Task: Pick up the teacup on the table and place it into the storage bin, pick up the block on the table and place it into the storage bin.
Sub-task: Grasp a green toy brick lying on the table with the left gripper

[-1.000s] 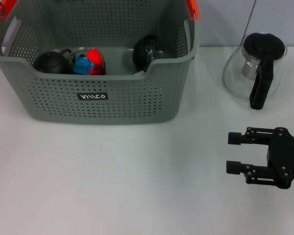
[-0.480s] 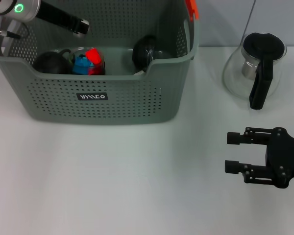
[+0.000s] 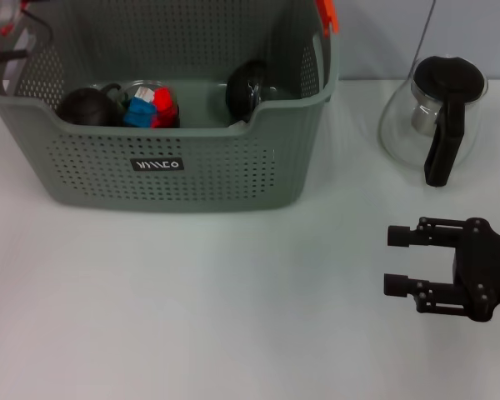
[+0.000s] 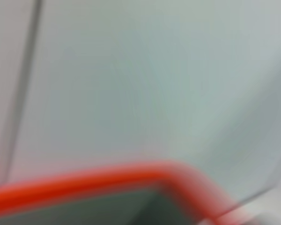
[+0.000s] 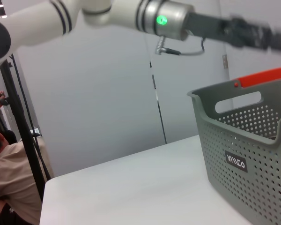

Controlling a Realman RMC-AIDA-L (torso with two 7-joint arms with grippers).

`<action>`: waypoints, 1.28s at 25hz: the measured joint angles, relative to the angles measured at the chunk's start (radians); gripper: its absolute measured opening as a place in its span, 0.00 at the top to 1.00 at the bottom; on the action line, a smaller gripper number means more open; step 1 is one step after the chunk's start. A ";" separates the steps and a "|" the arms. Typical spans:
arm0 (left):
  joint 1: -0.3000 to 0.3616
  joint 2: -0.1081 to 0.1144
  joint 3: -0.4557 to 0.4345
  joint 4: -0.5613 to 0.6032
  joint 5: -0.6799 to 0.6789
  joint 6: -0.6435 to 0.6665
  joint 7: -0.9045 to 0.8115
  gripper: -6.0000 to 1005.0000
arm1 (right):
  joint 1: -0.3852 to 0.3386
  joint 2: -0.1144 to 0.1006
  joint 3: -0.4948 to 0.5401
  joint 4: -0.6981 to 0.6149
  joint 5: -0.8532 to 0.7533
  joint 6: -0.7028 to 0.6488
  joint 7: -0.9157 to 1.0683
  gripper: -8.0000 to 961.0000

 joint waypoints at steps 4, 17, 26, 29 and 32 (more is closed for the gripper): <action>0.052 0.054 -0.105 -0.225 -0.427 0.352 0.261 0.43 | 0.000 0.001 0.000 0.000 0.000 0.001 -0.002 0.27; 0.124 0.085 -0.047 0.007 0.109 0.716 0.206 0.45 | 0.008 -0.007 -0.004 0.000 -0.001 0.006 0.002 0.27; 0.109 0.074 0.013 0.146 0.438 0.710 0.002 0.47 | 0.021 -0.012 -0.001 -0.009 -0.023 0.023 0.006 0.27; 0.107 0.065 0.041 0.146 0.512 0.710 -0.066 0.47 | 0.025 -0.009 -0.001 -0.013 -0.044 0.038 0.006 0.27; 0.104 0.059 0.123 0.131 0.572 0.710 -0.145 0.48 | 0.034 -0.007 -0.001 -0.015 -0.060 0.042 0.007 0.27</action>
